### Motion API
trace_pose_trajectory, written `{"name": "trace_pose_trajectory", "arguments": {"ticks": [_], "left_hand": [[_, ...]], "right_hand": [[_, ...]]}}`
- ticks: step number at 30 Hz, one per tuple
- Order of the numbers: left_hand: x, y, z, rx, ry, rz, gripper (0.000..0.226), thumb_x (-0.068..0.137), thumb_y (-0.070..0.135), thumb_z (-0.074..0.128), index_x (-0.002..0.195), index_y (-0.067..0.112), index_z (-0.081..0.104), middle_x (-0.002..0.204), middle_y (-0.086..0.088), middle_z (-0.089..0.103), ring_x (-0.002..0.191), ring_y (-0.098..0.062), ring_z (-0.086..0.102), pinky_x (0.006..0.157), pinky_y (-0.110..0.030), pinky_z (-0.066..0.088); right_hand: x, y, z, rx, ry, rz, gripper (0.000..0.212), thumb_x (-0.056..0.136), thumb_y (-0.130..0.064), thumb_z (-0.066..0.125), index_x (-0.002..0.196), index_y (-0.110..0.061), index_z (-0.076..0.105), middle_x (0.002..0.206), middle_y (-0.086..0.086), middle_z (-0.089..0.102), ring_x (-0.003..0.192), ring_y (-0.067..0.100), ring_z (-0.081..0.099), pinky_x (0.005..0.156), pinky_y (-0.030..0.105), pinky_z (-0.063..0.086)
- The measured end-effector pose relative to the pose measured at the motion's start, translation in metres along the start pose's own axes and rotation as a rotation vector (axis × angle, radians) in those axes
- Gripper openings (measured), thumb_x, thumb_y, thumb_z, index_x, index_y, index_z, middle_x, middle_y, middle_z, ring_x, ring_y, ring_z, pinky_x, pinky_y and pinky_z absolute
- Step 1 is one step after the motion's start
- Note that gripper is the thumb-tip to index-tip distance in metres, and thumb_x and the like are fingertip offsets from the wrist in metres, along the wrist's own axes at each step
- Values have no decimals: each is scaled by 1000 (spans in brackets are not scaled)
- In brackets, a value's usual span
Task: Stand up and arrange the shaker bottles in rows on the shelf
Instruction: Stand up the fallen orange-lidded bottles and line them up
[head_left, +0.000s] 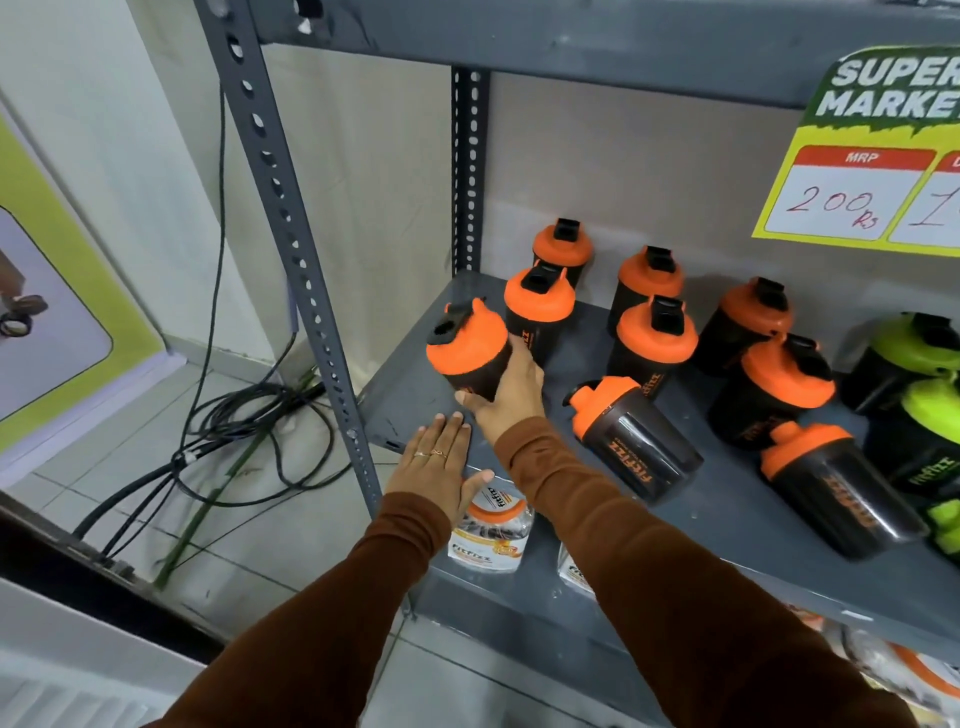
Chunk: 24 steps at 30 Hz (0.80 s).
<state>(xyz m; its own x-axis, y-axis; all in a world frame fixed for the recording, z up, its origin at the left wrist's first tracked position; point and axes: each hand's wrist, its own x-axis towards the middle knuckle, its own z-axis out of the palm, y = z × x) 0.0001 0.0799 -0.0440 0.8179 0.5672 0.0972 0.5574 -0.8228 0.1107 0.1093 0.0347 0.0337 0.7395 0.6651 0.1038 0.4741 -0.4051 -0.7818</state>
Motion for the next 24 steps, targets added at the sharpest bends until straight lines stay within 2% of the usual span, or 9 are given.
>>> {"name": "trace_pose_trajectory", "arguments": {"ticks": [2,5,6,12,14,16,18,21,24], "left_hand": [[1,0,2,-9,-15,9,75,87,61,11,142,10,8,154,-8,12,141,-22,7,113,-32,-3],[1,1,-1,29,-15,26,108,60,69,-32,142,11,7,154,-7,11,141,-21,6,110,-31,-6],[1,1,-1,22,-28,19,115,53,69,-38,142,12,6,154,-7,10,141,-21,6,109,-31,-8],[-2,5,-6,40,-54,-2,120,46,65,-46,142,11,3,154,-9,7,141,-22,3,111,-32,-5],[-9,7,-9,20,-47,-27,116,51,63,-45,142,9,6,153,-11,10,141,-24,6,110,-32,-6],[-20,13,-13,12,-7,11,102,71,60,-30,138,3,24,147,-16,29,137,-29,24,110,-36,8],[-31,22,-11,34,78,108,78,89,49,-1,123,0,49,129,-18,54,120,-31,50,101,-43,34],[-33,42,-6,75,120,302,54,88,47,36,113,4,60,117,-12,64,110,-25,59,87,-43,50],[-24,64,-9,98,116,433,54,71,46,69,107,7,64,110,-7,69,105,-20,62,84,-36,53]], "right_hand": [[-4,2,1,172,52,34,89,68,-6,79,140,-7,25,141,19,39,132,31,36,111,38,31],[-10,8,-2,280,83,104,91,67,-5,80,139,-6,24,142,17,40,131,29,39,108,31,29],[-11,9,-3,283,75,107,92,67,-5,80,140,-6,23,143,17,40,131,29,38,109,31,29],[-10,9,-7,229,23,89,100,65,-10,83,142,-8,19,145,17,37,134,31,35,114,40,29],[-12,9,-13,167,-17,76,110,64,-14,84,145,-8,11,150,16,28,139,30,28,115,40,24],[-15,11,-21,72,-54,41,115,66,-19,83,146,-8,1,155,16,18,142,29,19,116,39,18],[-21,15,-34,-67,-56,-38,108,72,-17,78,146,-7,1,155,18,14,143,29,14,117,38,15],[-34,21,-55,-264,-12,-201,80,81,-6,64,144,-4,16,152,19,24,141,29,20,115,32,14],[-46,24,-75,-362,95,-333,57,80,4,58,134,2,40,141,21,43,132,34,37,113,34,22]]}}
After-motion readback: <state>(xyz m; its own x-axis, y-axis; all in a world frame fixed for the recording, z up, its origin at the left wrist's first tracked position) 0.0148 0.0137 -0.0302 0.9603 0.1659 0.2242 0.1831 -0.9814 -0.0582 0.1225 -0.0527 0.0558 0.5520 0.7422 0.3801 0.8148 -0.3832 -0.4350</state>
